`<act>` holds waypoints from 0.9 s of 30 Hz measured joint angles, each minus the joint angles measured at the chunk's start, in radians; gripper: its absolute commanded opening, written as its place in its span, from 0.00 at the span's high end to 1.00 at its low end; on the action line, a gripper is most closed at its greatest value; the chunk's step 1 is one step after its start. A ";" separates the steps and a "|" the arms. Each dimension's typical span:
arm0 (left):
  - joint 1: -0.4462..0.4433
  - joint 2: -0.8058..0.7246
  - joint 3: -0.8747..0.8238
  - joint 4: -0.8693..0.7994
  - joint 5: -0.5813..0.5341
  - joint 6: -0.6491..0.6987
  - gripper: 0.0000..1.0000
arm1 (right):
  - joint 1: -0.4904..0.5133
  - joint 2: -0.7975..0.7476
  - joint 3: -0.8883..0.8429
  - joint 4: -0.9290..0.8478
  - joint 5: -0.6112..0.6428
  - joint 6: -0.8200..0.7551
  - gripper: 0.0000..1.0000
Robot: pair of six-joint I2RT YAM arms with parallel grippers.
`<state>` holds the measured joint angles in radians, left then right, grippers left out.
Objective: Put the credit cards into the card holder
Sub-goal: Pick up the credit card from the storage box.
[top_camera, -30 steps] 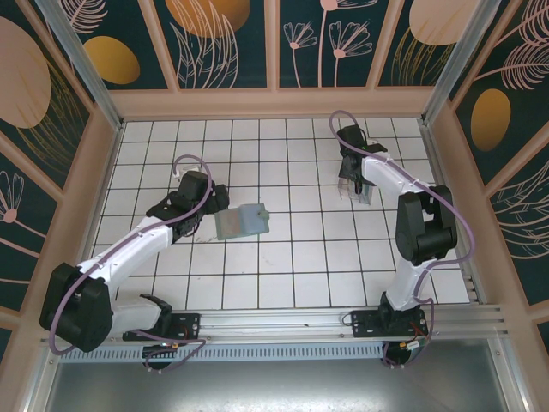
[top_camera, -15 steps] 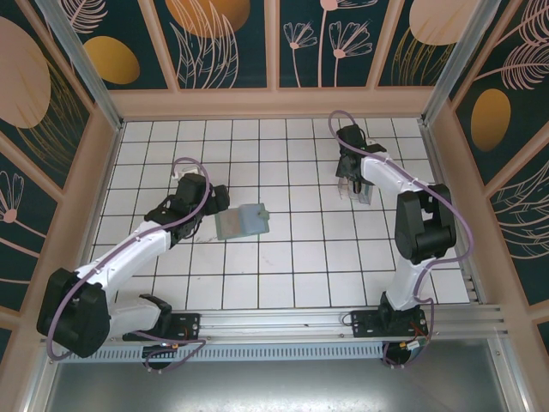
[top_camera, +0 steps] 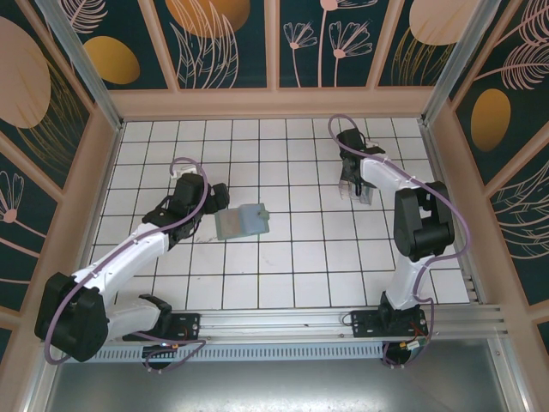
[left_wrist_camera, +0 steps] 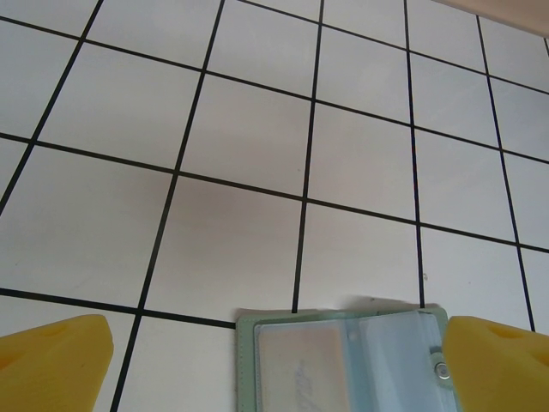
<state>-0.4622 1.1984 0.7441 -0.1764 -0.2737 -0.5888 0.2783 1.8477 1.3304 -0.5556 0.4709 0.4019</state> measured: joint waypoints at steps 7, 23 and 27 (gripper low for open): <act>0.000 0.016 0.000 -0.003 0.000 0.013 0.01 | 0.000 -0.013 -0.006 0.000 0.016 0.000 0.42; 0.000 0.061 0.009 -0.010 0.008 0.021 0.01 | 0.002 -0.044 -0.008 0.000 0.034 -0.009 0.78; 0.000 0.071 0.014 -0.011 0.017 0.021 0.01 | 0.003 -0.044 -0.010 0.002 0.032 -0.011 0.87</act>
<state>-0.4622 1.2697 0.7578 -0.1875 -0.2565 -0.5678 0.2813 1.8034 1.3209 -0.5537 0.5034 0.3904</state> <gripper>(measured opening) 0.985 0.158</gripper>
